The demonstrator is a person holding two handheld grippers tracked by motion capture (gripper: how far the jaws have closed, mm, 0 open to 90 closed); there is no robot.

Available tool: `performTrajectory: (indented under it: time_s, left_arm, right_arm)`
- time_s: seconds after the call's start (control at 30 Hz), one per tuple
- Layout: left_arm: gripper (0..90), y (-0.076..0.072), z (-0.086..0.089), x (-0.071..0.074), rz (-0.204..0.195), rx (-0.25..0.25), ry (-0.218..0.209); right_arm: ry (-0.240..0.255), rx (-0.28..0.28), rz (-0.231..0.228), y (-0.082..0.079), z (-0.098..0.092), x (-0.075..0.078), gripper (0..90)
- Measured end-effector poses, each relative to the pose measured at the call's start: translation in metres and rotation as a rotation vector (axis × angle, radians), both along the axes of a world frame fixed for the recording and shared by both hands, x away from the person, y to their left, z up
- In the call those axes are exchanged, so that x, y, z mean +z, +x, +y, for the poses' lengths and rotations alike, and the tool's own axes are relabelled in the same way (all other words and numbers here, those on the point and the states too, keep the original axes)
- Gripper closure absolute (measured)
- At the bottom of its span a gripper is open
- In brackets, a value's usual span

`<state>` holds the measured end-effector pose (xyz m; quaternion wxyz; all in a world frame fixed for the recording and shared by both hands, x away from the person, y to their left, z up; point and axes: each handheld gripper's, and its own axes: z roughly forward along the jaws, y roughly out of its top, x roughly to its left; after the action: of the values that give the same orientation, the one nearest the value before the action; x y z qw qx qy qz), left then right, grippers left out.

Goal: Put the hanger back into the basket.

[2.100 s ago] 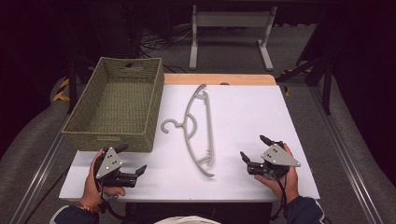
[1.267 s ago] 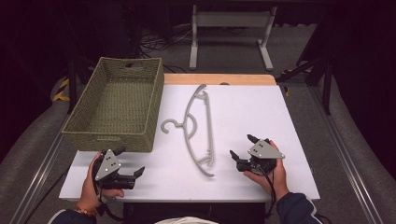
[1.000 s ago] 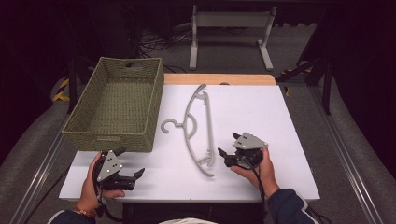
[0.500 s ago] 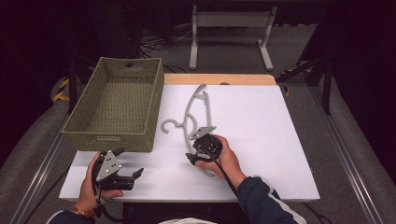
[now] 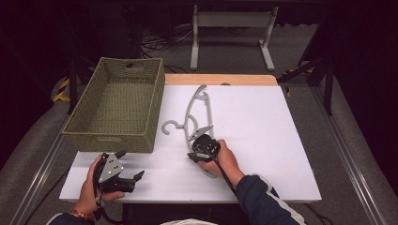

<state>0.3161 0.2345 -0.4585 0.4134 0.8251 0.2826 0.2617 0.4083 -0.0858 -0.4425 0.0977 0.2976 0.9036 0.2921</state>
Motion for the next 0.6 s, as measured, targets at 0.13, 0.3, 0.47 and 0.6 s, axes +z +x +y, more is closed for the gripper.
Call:
performTrajectory:
  time_s: [0.13,0.3,0.47,0.6]
  left_arm:
    - [7.2,0.001,0.002,0.0,0.006,0.008,-0.012]
    - [7.6,0.003,0.001,0.0,0.014,0.002,-0.012]
    - [8.0,0.002,-0.001,0.0,0.018,-0.006,-0.014]
    - [8.0,0.002,-0.002,0.001,0.024,-0.013,-0.024]
  right_arm:
    - [0.022,0.058,0.008,-0.002,-0.007,0.01,90.0]
    - [-0.05,0.059,0.008,-0.001,-0.012,0.003,90.0]
    - [0.003,0.032,0.033,0.005,-0.019,0.007,80.5]
    - [0.006,0.028,0.071,0.004,-0.016,0.012,74.2]
